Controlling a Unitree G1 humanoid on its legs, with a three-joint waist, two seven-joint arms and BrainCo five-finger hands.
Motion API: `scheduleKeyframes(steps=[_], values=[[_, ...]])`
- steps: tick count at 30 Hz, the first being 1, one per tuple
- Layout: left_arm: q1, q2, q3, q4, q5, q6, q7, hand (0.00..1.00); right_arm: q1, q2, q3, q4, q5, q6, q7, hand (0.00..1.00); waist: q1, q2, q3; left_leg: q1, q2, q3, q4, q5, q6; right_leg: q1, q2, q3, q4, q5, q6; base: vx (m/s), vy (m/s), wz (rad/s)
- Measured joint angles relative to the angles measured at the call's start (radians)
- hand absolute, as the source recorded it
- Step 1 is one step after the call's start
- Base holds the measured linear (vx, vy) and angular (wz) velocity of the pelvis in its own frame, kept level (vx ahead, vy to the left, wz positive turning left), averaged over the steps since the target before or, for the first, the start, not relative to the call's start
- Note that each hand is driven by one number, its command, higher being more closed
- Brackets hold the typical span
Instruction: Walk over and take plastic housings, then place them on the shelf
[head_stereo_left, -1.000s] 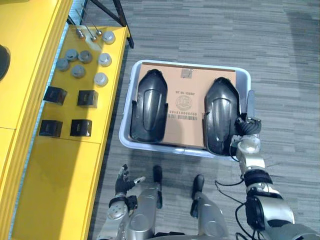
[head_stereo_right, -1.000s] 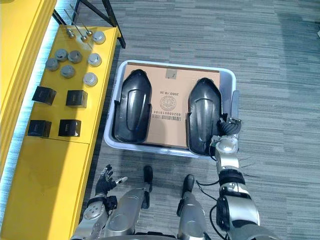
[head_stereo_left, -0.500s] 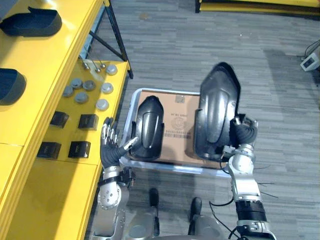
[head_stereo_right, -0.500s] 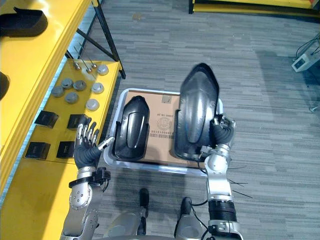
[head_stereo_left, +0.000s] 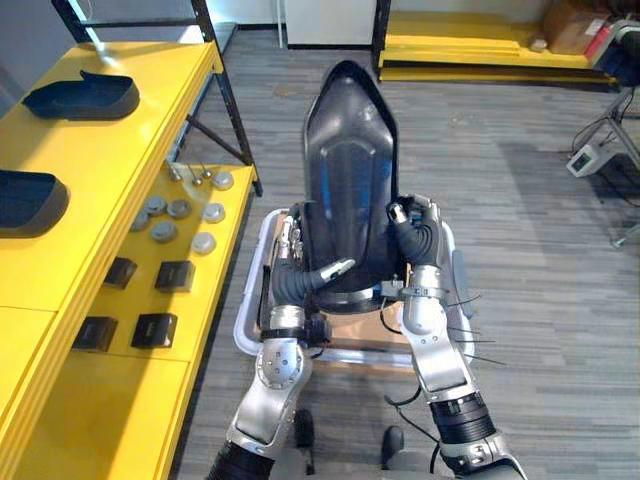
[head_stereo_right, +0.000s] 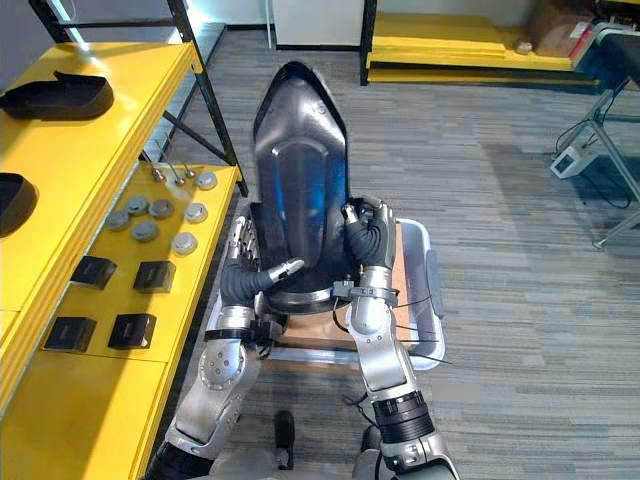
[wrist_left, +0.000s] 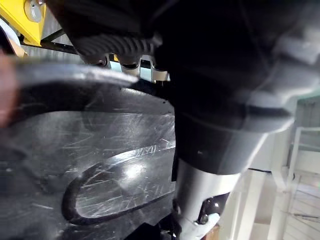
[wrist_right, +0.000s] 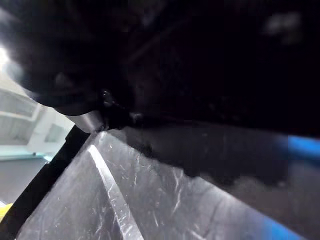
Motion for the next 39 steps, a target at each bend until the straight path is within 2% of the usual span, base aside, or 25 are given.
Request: scheduleKeyframes(steps=[3, 4, 9, 13, 21, 24, 26, 28, 32, 38, 39], values=[[-0.022, 0.004, -0.005, 0.041, 0.007, 0.021, 0.014, 1.00, 0.001, -0.003, 0.006, 0.000, 0.001, 0.000, -0.003, 1.00, -0.002, -0.002, -0.020, 0.000, 0.001, 0.004, 0.000, 0.000, 0.000, -0.005, 0.002, 0.002, 0.001, 0.000, 0.000, 0.00, 0.003, -0.06], [-0.022, 0.006, -0.008, 0.044, 0.013, 0.021, 0.018, 1.00, 0.002, -0.004, 0.008, 0.000, 0.001, 0.000, -0.003, 0.00, -0.002, -0.003, -0.023, 0.000, 0.001, 0.005, 0.000, 0.000, 0.000, -0.006, 0.003, 0.003, 0.001, 0.000, 0.000, 0.00, 0.000, 0.00], [-0.022, 0.022, -0.030, 0.107, 0.013, 0.045, 0.020, 1.00, 0.014, -0.015, 0.052, -0.002, 0.060, -0.008, -0.001, 0.00, -0.024, -0.005, -0.044, 0.002, 0.001, 0.008, -0.001, 0.000, 0.000, -0.006, 0.004, 0.012, 0.002, 0.001, -0.001, 0.00, 0.001, -0.01], [-0.022, 0.023, -0.021, 0.117, -0.005, 0.052, 0.023, 1.00, 0.022, -0.042, 0.077, -0.002, 0.110, -0.024, 0.010, 0.00, -0.024, -0.005, -0.066, 0.003, 0.001, 0.011, -0.001, 0.000, 0.000, -0.006, 0.003, 0.018, 0.002, 0.001, -0.001, 0.00, 0.003, -0.02], [-0.021, 0.032, 0.035, 0.098, 0.047, 0.059, 0.023, 1.00, 0.056, -0.072, 0.094, -0.048, 0.259, -0.080, 0.093, 0.00, -0.023, -0.007, -0.086, 0.022, 0.002, 0.010, -0.008, 0.000, 0.000, 0.009, 0.004, 0.018, 0.002, 0.000, -0.002, -0.02, 0.004, 0.00], [-0.021, 0.031, 0.064, 0.060, 0.077, 0.057, 0.022, 1.00, 0.059, -0.120, 0.090, -0.116, 0.342, -0.105, 0.146, 0.00, -0.023, -0.008, -0.088, 0.023, 0.002, 0.013, -0.008, 0.000, 0.000, 0.009, 0.004, 0.021, 0.002, -0.002, -0.005, -0.02, 0.006, -0.02], [-0.020, 0.030, 0.106, 0.054, 0.078, 0.057, 0.021, 1.00, 0.069, -0.147, 0.071, -0.192, 0.412, -0.146, 0.188, 0.00, -0.023, -0.010, -0.090, 0.026, 0.002, 0.015, -0.008, 0.000, 0.000, 0.010, 0.005, 0.024, 0.002, 0.000, -0.003, -0.01, 0.008, -0.03], [-0.010, 0.028, 0.130, 0.055, 0.079, 0.060, 0.021, 1.00, 0.081, -0.149, 0.041, -0.242, 0.467, -0.180, 0.211, 0.00, -0.023, -0.012, -0.091, 0.027, 0.003, 0.016, -0.008, 0.000, 0.000, 0.010, 0.005, 0.024, 0.002, 0.001, -0.001, 0.00, 0.000, 0.00], [0.042, 0.028, 0.183, 0.056, 0.079, 0.065, 0.018, 1.00, 0.085, -0.152, -0.118, -0.313, 0.590, -0.253, 0.221, 0.00, -0.024, -0.020, -0.096, 0.029, 0.003, 0.022, -0.008, 0.000, 0.000, 0.009, 0.005, 0.028, 0.002, 0.001, -0.001, 0.00, 0.002, -0.02], [0.109, 0.012, 0.244, 0.056, 0.077, 0.065, 0.014, 1.00, 0.163, -0.140, -0.352, -0.301, 0.709, -0.288, 0.192, 0.00, -0.024, -0.022, -0.098, 0.028, 0.003, 0.024, -0.009, -0.001, -0.001, 0.008, 0.005, 0.028, 0.002, 0.000, -0.001, 0.00, 0.000, 0.00], [0.126, 0.011, 0.260, 0.056, 0.077, 0.065, 0.013, 1.00, 0.195, -0.140, -0.433, -0.269, 0.725, -0.295, 0.170, 0.00, -0.026, -0.022, -0.098, 0.027, 0.003, 0.024, -0.009, -0.001, -0.001, 0.007, 0.005, 0.028, 0.001, 0.000, -0.002, 0.00, 0.000, 0.00]])
